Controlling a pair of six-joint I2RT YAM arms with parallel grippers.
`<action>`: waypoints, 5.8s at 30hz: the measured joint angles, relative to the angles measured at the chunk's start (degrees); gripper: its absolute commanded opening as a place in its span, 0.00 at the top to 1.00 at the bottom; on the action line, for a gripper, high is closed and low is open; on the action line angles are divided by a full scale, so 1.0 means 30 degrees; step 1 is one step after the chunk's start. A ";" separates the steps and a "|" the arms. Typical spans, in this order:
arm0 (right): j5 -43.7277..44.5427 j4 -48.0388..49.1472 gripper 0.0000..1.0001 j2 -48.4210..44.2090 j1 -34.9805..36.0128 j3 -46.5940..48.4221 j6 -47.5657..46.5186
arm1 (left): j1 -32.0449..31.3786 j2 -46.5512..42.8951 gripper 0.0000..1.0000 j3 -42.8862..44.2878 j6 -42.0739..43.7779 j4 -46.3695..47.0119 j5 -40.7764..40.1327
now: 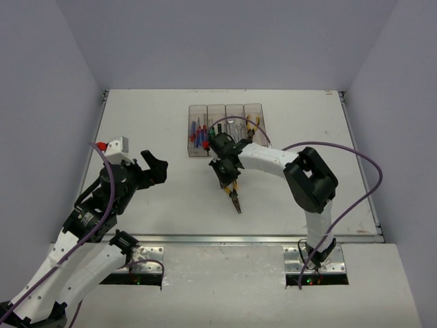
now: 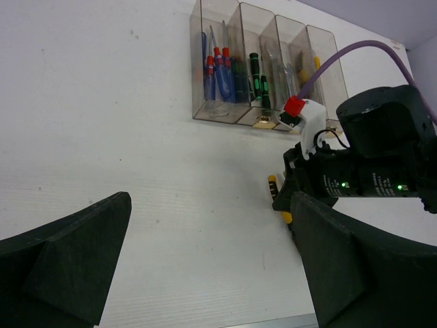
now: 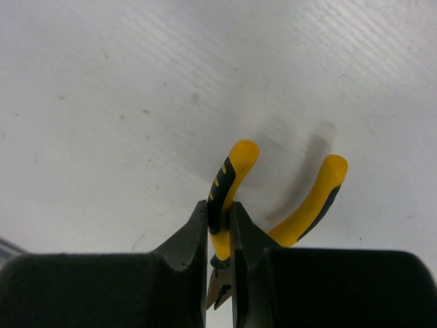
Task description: Sort the tools into containers
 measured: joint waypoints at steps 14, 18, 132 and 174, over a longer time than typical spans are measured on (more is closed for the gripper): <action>-0.5397 0.1060 1.00 -0.4412 -0.4817 -0.0351 -0.0906 | 0.0000 0.0000 0.00 0.0000 0.0000 0.0004 0.0003; -0.6929 0.0530 1.00 -0.4353 -0.6988 0.1140 -0.1539 | 0.0000 0.0014 0.00 0.0000 0.0022 0.0007 0.0015; 0.0965 -0.1872 0.01 -2.6280 -0.8891 -1.2244 -0.0051 | 0.0007 -0.2037 0.00 -0.1392 0.3351 0.1617 -0.4155; 0.0482 -0.0789 0.01 -2.5748 -0.8891 -1.3000 0.0189 | 0.0015 -0.2009 0.00 -0.1392 0.3402 0.1681 -0.3947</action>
